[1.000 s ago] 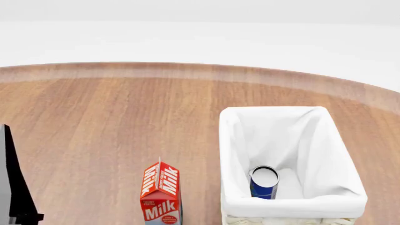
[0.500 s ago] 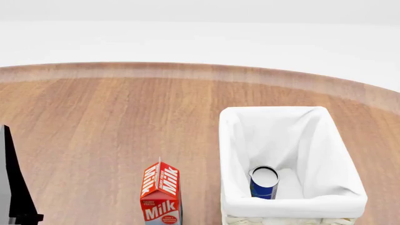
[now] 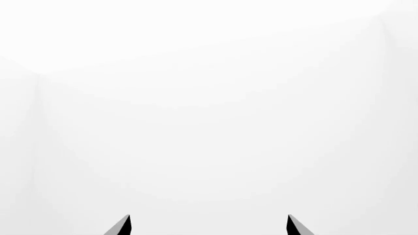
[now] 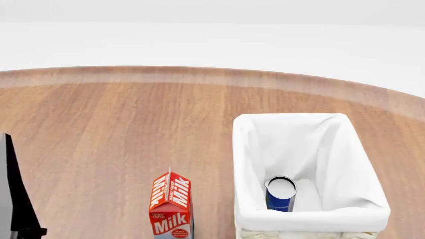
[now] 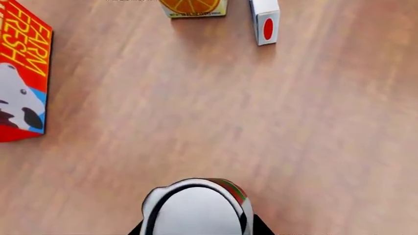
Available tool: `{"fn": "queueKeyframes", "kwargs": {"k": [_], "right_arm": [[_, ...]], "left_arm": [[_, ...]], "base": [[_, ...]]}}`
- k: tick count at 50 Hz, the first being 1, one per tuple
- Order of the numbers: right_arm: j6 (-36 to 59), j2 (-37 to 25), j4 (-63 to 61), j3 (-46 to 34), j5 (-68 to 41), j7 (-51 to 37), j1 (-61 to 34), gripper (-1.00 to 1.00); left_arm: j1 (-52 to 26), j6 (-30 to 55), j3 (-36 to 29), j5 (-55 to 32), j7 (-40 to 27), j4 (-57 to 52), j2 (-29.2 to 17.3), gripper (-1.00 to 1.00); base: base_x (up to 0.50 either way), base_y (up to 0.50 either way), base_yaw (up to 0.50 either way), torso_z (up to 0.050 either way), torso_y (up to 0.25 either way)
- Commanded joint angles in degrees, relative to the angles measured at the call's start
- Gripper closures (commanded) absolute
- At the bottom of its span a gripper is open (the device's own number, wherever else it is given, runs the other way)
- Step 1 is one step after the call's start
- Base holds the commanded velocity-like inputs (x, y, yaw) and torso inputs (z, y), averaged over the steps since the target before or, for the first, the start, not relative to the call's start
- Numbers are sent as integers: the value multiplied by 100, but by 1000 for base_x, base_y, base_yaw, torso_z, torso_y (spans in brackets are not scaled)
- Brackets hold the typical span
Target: Pick up the alphabet soup and the tomato sauce, and put them in the basket.
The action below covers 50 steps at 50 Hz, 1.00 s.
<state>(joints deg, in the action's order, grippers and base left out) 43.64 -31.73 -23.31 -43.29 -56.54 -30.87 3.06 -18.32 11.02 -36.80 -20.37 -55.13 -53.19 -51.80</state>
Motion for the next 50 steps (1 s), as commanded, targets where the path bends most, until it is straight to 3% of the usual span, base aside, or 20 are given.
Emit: {"fn": "queueKeyframes", "kwargs": {"k": [1,31,41,43,46,50], "right_arm": [[-11,-25,-80,9,57,32,-2,100],[631,-550,-2835,666,-1285,-1665,-779,100],[694,-765,-3458,1109,-2658,-2694,-1820,100],[636,-849,-3567,1179,-3336,-3163,-2329,100],[618,-898,-3585,1278,-3335,-3162,-2522,100],[438,-1047,-3626,1437,-4362,-3758,-3549,100]], "left_arm": [[8,-13,-9,14,4,20,9,-100],[31,-32,-22,28,10,27,19,-100],[16,-6,-14,8,4,3,16,-100],[34,-27,-24,24,10,23,15,-100],[29,-29,-1,1,2,13,2,-100],[27,-13,-7,6,3,5,-2,-100]], "base": [[0,0,0,0,0],[0,0,0,0,0],[0,0,0,0,0],[0,0,0,0,0],[0,0,0,0,0],[0,0,0,0,0]]}}
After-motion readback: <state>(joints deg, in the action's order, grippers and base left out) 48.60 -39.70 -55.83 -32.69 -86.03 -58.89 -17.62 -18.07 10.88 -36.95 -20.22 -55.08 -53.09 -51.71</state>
